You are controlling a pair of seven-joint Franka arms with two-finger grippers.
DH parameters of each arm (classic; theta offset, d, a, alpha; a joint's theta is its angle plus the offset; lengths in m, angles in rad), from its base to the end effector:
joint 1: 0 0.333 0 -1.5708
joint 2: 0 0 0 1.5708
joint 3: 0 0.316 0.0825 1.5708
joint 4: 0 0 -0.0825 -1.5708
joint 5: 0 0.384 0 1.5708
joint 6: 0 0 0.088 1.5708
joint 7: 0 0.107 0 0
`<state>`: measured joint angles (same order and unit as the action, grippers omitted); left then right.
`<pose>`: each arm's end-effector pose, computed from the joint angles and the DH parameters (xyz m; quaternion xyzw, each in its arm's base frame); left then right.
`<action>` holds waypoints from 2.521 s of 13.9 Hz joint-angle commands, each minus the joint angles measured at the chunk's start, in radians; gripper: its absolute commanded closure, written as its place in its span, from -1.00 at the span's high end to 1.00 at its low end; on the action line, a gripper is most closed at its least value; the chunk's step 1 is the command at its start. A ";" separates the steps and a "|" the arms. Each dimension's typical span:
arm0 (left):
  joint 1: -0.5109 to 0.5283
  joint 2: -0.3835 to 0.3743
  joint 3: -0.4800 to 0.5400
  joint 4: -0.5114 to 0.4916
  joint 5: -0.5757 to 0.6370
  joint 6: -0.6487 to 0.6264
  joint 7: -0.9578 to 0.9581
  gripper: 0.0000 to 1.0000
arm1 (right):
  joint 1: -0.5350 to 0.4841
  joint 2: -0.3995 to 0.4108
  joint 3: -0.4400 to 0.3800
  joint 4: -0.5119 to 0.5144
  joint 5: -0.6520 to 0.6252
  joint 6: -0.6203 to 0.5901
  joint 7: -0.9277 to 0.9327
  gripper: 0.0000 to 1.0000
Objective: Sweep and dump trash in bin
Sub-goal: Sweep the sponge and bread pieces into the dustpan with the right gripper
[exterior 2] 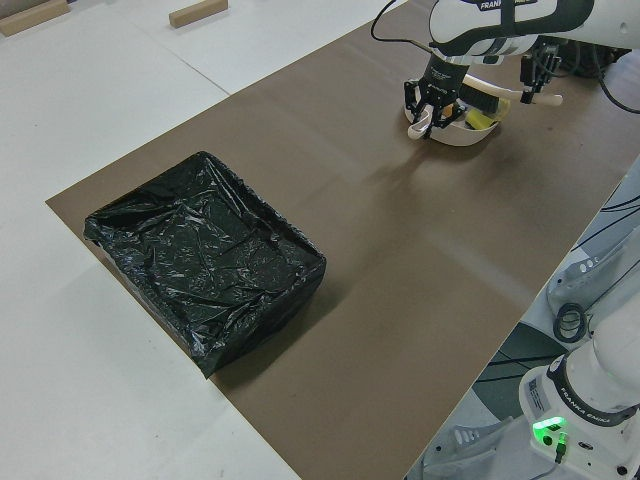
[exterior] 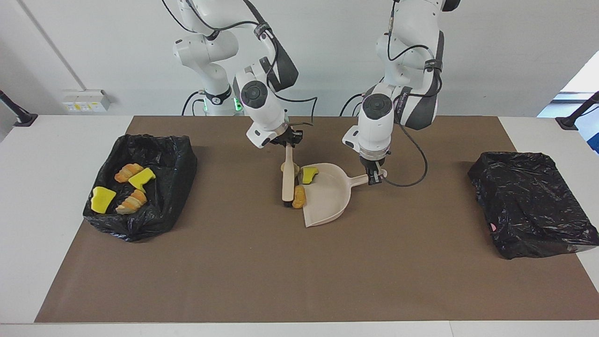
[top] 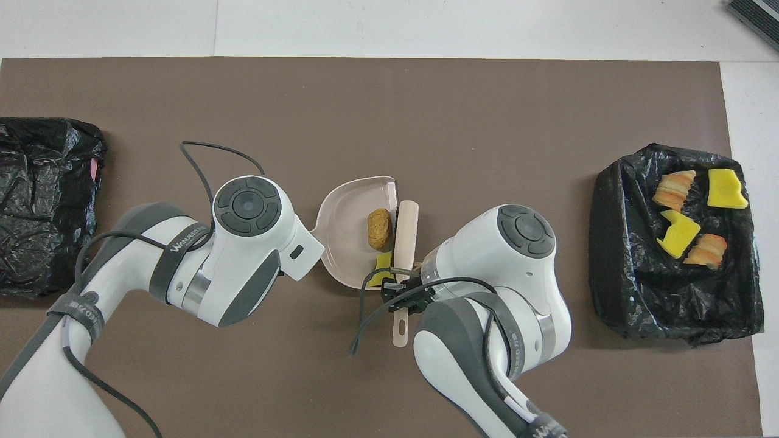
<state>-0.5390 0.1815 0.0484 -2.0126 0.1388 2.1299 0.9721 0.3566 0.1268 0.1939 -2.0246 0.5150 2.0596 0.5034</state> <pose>0.5135 -0.2682 0.3598 -0.7159 0.6947 0.0459 0.0525 0.4729 0.3184 0.3875 -0.9660 0.1070 0.1548 0.1773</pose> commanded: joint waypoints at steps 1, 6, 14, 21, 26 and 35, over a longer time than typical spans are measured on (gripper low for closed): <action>-0.012 -0.033 0.001 -0.048 -0.002 0.042 0.010 -1.00 | 0.022 0.056 0.001 0.125 0.010 -0.024 0.063 -1.00; 0.004 -0.024 0.002 -0.032 -0.070 0.041 0.023 -1.00 | -0.005 0.001 -0.013 0.179 -0.158 -0.203 0.125 -1.00; 0.039 -0.080 0.010 -0.046 -0.018 -0.071 0.224 -1.00 | -0.039 -0.248 -0.004 -0.208 -0.348 -0.299 0.168 -1.00; -0.028 -0.143 0.011 -0.147 0.002 -0.057 0.143 -1.00 | 0.002 -0.250 -0.001 -0.305 -0.239 -0.150 0.143 -1.00; -0.038 -0.168 0.005 -0.219 0.021 -0.001 0.046 -1.00 | 0.071 -0.205 -0.001 -0.293 -0.039 -0.050 0.075 -1.00; 0.017 -0.162 0.005 -0.233 0.005 0.079 0.057 -1.00 | 0.143 -0.159 -0.007 -0.149 0.162 -0.001 0.087 -1.00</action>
<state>-0.5497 0.0323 0.0534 -2.2234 0.1376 2.1739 1.0358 0.5071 -0.0370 0.1906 -2.2058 0.6956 2.0958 0.6042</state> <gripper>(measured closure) 0.683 0.740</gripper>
